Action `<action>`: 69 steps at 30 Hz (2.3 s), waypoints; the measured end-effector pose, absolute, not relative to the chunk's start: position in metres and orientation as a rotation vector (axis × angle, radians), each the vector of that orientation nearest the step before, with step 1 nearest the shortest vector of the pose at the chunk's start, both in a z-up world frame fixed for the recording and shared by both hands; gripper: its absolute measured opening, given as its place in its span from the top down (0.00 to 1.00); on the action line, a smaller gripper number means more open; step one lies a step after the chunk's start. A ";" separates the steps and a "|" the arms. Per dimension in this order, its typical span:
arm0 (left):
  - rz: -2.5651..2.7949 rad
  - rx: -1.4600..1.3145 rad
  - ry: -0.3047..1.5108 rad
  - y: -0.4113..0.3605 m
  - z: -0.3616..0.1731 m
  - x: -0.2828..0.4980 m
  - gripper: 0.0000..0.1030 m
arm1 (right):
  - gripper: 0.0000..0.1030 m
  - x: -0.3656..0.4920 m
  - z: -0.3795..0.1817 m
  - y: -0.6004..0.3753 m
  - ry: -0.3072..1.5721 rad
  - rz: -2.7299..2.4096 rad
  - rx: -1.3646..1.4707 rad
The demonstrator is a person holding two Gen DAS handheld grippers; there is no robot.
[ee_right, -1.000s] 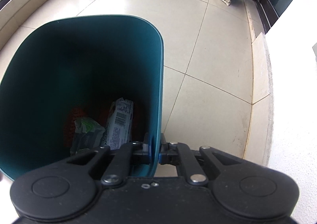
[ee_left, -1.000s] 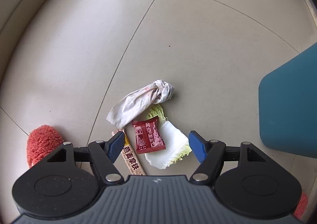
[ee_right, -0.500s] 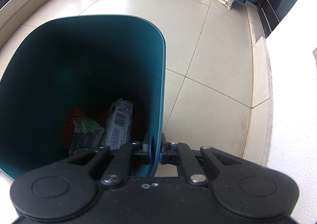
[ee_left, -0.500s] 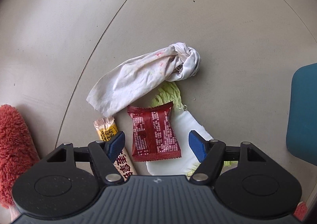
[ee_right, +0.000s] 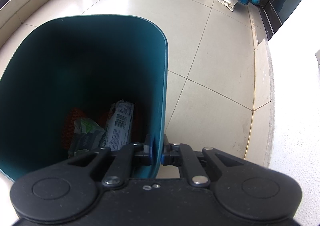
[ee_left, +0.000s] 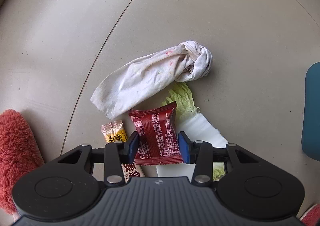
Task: Collect trash
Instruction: 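Lower the left gripper to the pile and grasp the red snack packet, then carry the red packet over the wastebasket with the left gripper and release it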
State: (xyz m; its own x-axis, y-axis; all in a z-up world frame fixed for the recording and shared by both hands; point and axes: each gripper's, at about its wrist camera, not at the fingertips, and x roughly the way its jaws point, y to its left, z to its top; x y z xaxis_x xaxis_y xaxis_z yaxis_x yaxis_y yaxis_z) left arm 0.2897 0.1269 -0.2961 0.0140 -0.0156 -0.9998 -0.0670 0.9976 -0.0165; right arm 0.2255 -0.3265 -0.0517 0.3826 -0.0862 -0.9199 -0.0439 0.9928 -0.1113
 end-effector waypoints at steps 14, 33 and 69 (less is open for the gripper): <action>0.039 0.005 1.427 0.108 -0.202 0.292 0.61 | 0.94 0.221 -0.050 -0.327 1.150 -0.029 -0.129; -0.176 0.114 1.189 0.012 -0.025 0.273 0.61 | 0.95 0.213 -0.046 -0.333 1.127 -0.015 -0.107; -0.235 0.056 1.416 0.018 -0.077 0.265 0.61 | 0.95 0.207 -0.047 -0.340 1.111 0.005 -0.101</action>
State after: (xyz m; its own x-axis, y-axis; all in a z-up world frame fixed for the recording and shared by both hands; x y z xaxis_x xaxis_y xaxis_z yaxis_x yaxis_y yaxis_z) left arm 0.2646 0.0177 -0.0775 0.1353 -0.1288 -0.9824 0.1950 0.9756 -0.1010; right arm 0.2073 -0.3395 -0.0474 0.4445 -0.0468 -0.8945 -0.0546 0.9954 -0.0792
